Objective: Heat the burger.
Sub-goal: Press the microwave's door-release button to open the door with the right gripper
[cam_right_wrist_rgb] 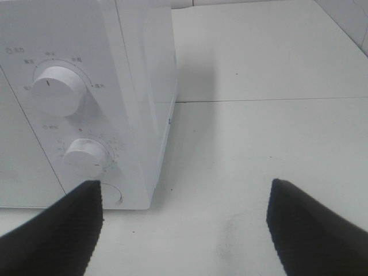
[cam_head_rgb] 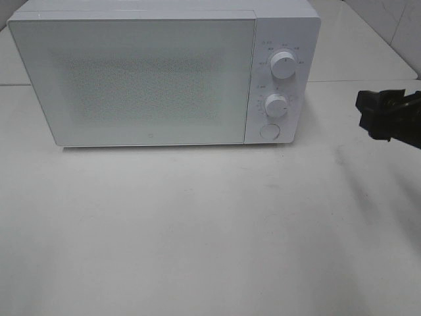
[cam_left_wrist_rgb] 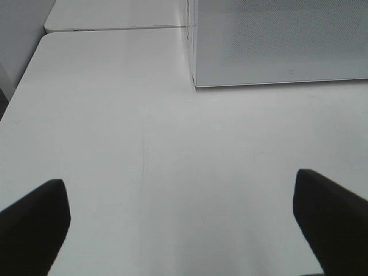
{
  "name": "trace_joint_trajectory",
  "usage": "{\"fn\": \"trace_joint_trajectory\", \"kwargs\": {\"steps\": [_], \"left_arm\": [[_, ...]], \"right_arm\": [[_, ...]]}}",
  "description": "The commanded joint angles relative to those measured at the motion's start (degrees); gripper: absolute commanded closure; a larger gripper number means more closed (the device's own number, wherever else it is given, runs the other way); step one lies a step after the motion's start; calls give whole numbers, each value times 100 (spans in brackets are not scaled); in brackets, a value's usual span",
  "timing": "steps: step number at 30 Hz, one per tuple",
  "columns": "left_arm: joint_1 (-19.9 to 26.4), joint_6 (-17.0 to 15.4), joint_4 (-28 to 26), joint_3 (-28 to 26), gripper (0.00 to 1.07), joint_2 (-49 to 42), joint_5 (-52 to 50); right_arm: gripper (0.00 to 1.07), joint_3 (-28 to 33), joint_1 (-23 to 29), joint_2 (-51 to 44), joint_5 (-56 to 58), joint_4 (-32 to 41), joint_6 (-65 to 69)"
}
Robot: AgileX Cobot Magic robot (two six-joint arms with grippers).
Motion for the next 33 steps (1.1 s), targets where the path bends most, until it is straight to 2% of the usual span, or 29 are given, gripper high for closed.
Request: {"fn": "trace_joint_trajectory", "kwargs": {"steps": [1,2,3,4,5,7,8,10,11,13,16,22,25,27,29,30,31,33], "left_arm": [[34,-23,0,11,6,-120,-52],[34,-23,0,11,6,-120,-52],[34,-23,0,11,6,-120,-52],[34,-23,0,11,6,-120,-52],[34,-23,0,11,6,-120,-52],[34,-23,0,11,6,-120,-52],[34,-23,0,11,6,-120,-52],[34,-23,0,11,6,-120,-52],[34,-23,0,11,6,-120,-52],[34,-23,0,11,6,-120,-52],[34,-23,0,11,6,-120,-52],[34,-23,0,11,6,-120,-52],[34,-23,0,11,6,-120,-52],[34,-23,0,11,6,-120,-52],[34,-23,0,11,6,-120,-52],[34,-23,0,11,6,-120,-52],[34,-23,0,11,6,-120,-52],[34,-23,0,11,6,-120,-52]], "right_arm": [[32,201,470,395,-1129,579,-355],[32,201,470,395,-1129,579,-355],[32,235,911,670,-1553,1031,-487],[32,235,1129,825,-1713,1261,-556],[32,235,1129,825,-1713,1261,-556],[32,195,1851,1427,-2355,2051,-745],[32,195,1851,1427,-2355,2051,-745],[32,109,2366,1799,-2699,2659,-745],[32,109,2366,1799,-2699,2659,-745],[32,-17,2762,2114,-2819,3094,-745],[32,-155,3014,2343,-2865,3220,-745],[32,-327,3134,2601,-2790,3289,-510],[35,-344,3134,2613,-2739,3289,126],[40,-344,3134,2613,-2739,3295,1398],[43,-344,3134,2613,-2739,3295,1885],[47,-344,3134,2613,-2727,3295,2790],[47,-344,3134,2613,-2727,3295,2790],[56,-344,3134,2613,-2722,3283,4240]]}}
